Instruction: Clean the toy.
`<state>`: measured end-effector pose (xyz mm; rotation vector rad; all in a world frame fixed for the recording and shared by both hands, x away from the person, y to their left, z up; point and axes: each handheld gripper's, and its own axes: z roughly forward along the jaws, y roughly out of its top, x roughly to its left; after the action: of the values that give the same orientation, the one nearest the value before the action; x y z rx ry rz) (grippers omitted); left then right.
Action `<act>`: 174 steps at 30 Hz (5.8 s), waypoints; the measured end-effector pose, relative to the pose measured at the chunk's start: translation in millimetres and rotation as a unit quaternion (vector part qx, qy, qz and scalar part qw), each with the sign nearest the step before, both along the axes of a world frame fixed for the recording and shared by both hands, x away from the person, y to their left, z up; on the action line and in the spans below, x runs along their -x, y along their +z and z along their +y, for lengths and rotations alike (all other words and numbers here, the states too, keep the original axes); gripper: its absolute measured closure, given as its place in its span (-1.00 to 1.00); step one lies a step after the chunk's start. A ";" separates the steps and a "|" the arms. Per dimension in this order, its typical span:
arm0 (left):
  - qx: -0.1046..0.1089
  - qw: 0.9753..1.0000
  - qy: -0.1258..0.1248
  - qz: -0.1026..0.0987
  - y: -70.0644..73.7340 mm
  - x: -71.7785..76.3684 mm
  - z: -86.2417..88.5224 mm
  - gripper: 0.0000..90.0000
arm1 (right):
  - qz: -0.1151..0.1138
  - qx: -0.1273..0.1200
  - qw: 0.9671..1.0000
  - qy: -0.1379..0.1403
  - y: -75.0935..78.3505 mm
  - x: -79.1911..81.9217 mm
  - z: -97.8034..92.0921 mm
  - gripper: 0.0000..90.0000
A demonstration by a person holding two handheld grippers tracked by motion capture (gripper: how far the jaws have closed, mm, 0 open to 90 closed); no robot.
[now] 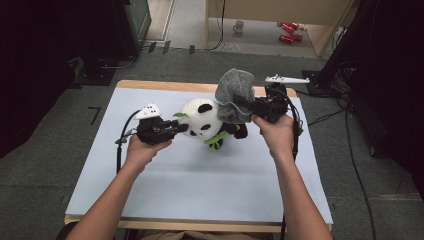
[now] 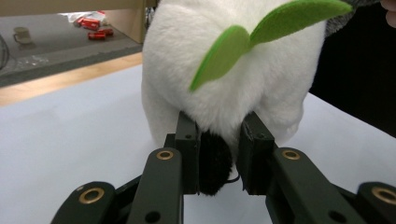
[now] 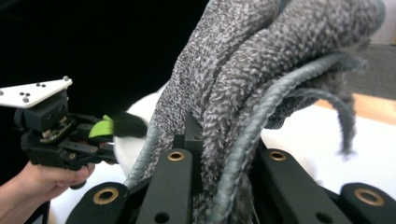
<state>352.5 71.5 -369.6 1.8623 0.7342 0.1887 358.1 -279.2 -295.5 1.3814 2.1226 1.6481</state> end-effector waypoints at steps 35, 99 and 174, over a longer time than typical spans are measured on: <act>-0.029 1.000 0.000 -0.007 -7.0 1.3 -41.4 0.62 | 0.047 0.097 0.994 0.031 -11.8 -20.4 44.3 0.79; 0.065 0.988 0.091 0.107 -51.6 -18.7 55.1 0.60 | 0.038 0.031 0.996 -0.079 -87.5 -11.7 -59.8 0.78; -0.002 0.991 0.129 0.045 -104.0 -19.5 60.1 0.23 | 0.060 0.021 0.998 -0.028 -162.3 -38.5 4.9 0.71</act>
<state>372.0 131.6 -473.7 1.7842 1.0376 0.2726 396.6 -274.3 -457.8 1.5484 2.1455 1.5276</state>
